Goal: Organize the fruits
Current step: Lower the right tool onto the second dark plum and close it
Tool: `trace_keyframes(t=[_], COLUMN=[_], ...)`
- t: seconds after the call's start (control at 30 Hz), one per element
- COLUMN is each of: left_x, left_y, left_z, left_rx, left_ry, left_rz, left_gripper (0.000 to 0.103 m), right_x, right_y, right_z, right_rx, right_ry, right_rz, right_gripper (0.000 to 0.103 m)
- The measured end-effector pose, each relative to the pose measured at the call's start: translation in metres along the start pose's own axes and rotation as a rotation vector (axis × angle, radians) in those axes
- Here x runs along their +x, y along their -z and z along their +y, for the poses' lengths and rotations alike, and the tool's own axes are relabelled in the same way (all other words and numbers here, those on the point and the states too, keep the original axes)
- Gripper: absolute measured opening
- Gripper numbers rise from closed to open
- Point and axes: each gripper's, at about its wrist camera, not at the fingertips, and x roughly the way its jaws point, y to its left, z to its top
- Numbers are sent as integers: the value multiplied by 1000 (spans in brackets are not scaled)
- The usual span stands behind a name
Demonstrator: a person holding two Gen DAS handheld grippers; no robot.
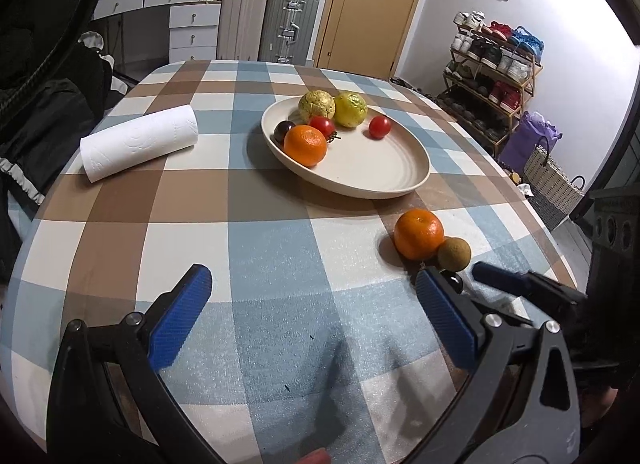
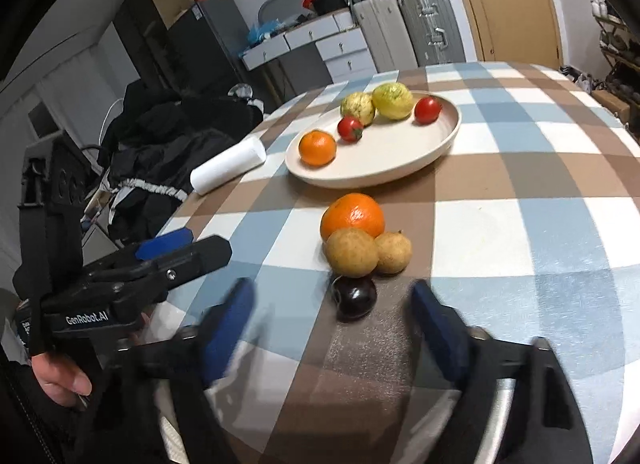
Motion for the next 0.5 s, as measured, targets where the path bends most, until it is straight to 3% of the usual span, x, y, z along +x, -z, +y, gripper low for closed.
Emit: trace_keyframes(t=[0.17, 0.23, 0.5], left_x=[0, 0, -1], left_y=[1, 1, 1], left_z=[-2, -3, -3], left_rx=[8, 9, 0], left_ry=[-4, -15, -25], left_rz=[9, 8, 11], left_gripper=[102, 102, 102], right_x=[2, 3, 5], right_y=[0, 2, 3], right_z=[0, 0, -1], right_rx=[4, 4, -4], right_ry=[37, 50, 80], right_rz=[-1, 4, 16], right_gripper=[65, 50, 26])
